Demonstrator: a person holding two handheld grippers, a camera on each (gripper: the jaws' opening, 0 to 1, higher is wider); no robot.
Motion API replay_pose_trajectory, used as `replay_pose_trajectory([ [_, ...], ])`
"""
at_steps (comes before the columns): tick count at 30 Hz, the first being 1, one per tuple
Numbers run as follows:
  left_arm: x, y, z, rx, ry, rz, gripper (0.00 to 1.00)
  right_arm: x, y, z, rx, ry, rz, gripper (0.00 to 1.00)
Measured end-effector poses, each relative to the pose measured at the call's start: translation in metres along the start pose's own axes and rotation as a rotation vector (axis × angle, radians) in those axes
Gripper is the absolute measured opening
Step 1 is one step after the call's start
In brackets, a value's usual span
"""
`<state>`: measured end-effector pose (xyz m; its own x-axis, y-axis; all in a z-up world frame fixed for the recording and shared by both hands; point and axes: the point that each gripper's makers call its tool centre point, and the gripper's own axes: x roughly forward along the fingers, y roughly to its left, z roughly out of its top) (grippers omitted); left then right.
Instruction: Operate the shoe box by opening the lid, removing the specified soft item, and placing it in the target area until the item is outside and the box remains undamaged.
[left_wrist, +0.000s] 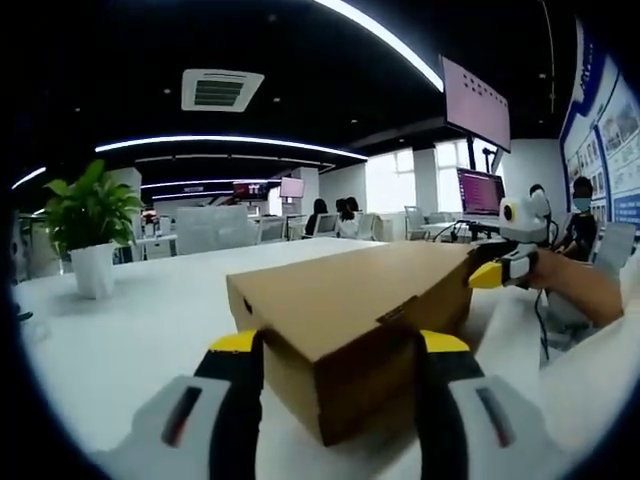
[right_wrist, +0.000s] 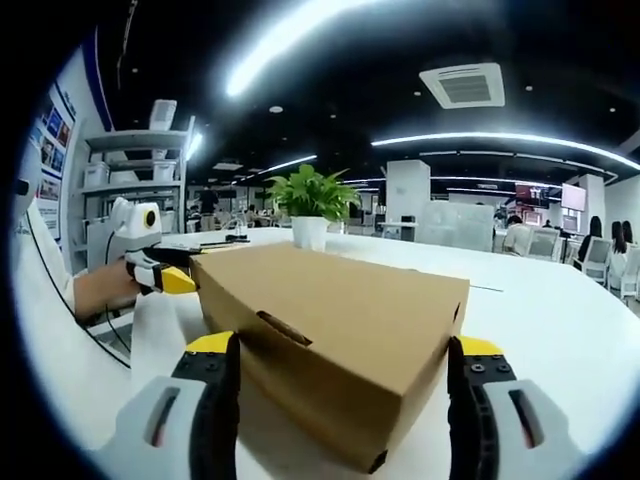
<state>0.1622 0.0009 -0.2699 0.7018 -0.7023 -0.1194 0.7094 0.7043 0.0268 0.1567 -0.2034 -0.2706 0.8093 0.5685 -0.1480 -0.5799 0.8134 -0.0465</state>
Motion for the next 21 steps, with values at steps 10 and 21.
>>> replay_pose_trajectory([
  [10, -0.002, -0.002, -0.005, 0.098, 0.064, -0.034, 0.60, -0.003, 0.000, 0.000, -0.002, -0.006, -0.014, 0.87],
  [21, -0.001, -0.001, -0.003, 0.040, 0.013, -0.025, 0.61, -0.011, 0.006, 0.000, -0.009, -0.021, -0.064, 0.85],
])
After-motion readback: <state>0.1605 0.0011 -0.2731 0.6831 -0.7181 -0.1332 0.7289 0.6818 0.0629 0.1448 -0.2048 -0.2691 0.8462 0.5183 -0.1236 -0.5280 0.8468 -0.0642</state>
